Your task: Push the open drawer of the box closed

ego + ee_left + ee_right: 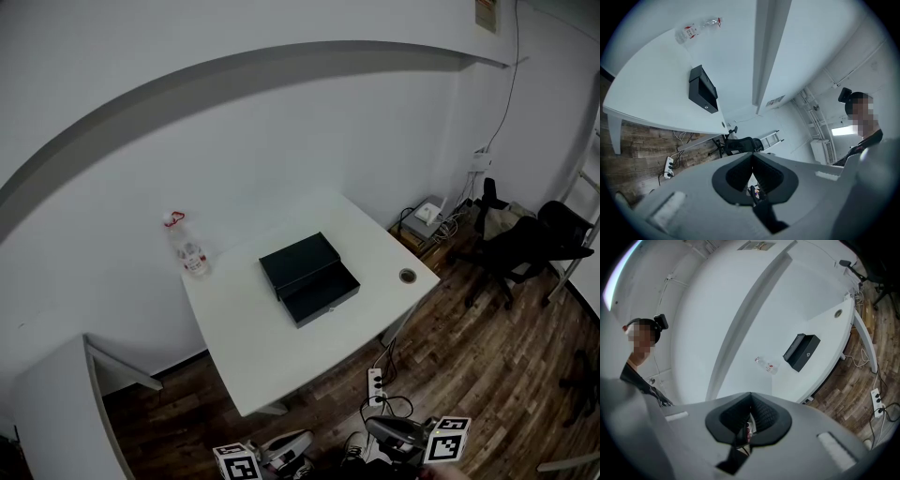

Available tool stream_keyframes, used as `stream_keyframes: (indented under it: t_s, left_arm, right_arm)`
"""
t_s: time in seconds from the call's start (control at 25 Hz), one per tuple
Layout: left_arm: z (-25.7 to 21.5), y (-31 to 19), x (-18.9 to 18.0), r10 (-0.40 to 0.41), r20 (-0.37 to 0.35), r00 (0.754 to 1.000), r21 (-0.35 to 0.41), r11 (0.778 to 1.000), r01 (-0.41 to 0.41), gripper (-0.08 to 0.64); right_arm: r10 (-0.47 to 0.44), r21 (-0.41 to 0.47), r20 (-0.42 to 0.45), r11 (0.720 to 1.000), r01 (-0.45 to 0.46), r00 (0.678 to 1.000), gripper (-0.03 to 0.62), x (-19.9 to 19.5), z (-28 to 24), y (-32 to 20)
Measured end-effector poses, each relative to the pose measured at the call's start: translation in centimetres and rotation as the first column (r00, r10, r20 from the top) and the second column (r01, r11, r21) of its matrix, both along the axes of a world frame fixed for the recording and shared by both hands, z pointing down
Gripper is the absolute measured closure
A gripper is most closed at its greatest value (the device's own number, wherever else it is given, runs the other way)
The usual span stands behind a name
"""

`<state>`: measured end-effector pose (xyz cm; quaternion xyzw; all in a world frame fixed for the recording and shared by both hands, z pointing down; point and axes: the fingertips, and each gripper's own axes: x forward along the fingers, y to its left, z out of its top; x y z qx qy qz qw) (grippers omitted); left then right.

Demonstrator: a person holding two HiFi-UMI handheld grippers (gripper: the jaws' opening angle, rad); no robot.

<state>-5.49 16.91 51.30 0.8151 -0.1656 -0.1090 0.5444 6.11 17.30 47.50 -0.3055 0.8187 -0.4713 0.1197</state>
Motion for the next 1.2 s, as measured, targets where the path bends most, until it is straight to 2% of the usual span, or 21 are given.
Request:
stream_keyframes:
  t_s: [0.2,0.4,0.64,0.88,1.2]
  left_arm:
    - [0.1,-1.2,1.3,-0.031,0.026,0.999,-0.001,1.000,0.031,0.558]
    - [-0.3,-3.8,2.1,-0.100,0.082,0.992,0.042,0.994,0.097,0.557]
    - [0.1,-8.0,0.6,-0.201,0.139,0.970,0.061,0.979,0.195,0.555]
    - [0.1,-14.2,-1.6,-0.270,0.195,0.943,0.080,0.963,0.259,0.555]
    - [2.6,-25.5,-4.0,-0.275,0.306,0.911,0.062,0.961,0.270,0.531]
  right_arm:
    - [-0.013,-0.004,0.008,1.000,0.014,1.000,0.588,2.1,0.5,-1.6]
    - [-0.022,0.009,0.026,1.000,0.021,0.999,0.587,5.1,0.6,-3.1]
    - [-0.006,0.023,0.031,1.000,0.005,1.000,0.586,8.1,0.5,-4.5]
    - [0.063,0.027,0.038,0.998,-0.064,0.997,0.586,10.8,0.5,-5.2]
    - [0.221,0.029,0.032,0.975,-0.222,0.975,0.584,13.5,0.9,-8.0]
